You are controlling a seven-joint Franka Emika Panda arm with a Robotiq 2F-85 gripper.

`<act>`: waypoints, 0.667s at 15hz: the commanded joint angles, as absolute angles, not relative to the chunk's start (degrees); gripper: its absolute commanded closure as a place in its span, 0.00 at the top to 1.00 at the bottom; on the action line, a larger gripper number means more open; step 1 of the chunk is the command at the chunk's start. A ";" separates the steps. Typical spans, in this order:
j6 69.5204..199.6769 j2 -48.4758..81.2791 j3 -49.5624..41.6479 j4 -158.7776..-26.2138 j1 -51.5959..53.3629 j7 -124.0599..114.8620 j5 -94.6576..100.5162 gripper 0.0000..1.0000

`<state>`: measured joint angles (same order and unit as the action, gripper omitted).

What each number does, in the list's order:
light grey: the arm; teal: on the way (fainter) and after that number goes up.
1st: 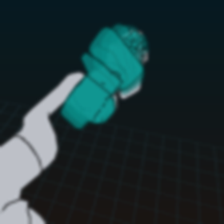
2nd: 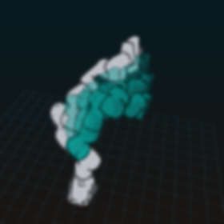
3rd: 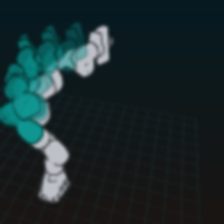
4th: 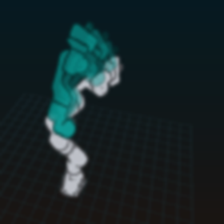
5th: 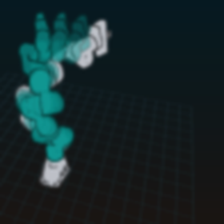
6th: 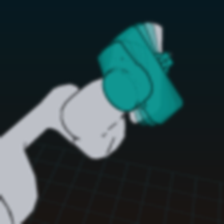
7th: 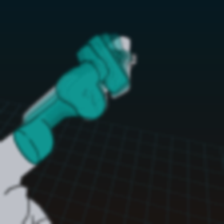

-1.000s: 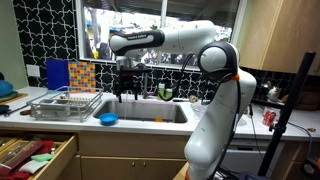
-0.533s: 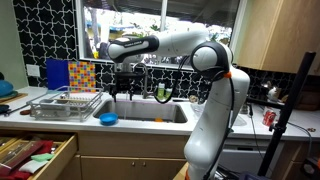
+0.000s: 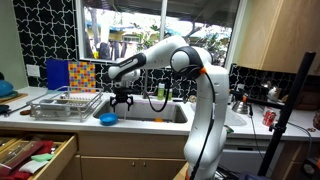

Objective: Rinse the the blue bowl with running water, remove the white sponge from the drawer and use it to wipe the blue bowl

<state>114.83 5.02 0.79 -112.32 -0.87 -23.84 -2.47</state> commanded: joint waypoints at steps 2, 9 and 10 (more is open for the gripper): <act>119.58 8.98 -0.71 -111.40 -0.86 -24.22 -5.23 1.00; 122.28 12.58 -1.11 -111.24 -0.59 -26.15 -9.65 0.58; 122.29 12.79 -1.16 -111.16 -0.59 -26.30 -9.87 0.49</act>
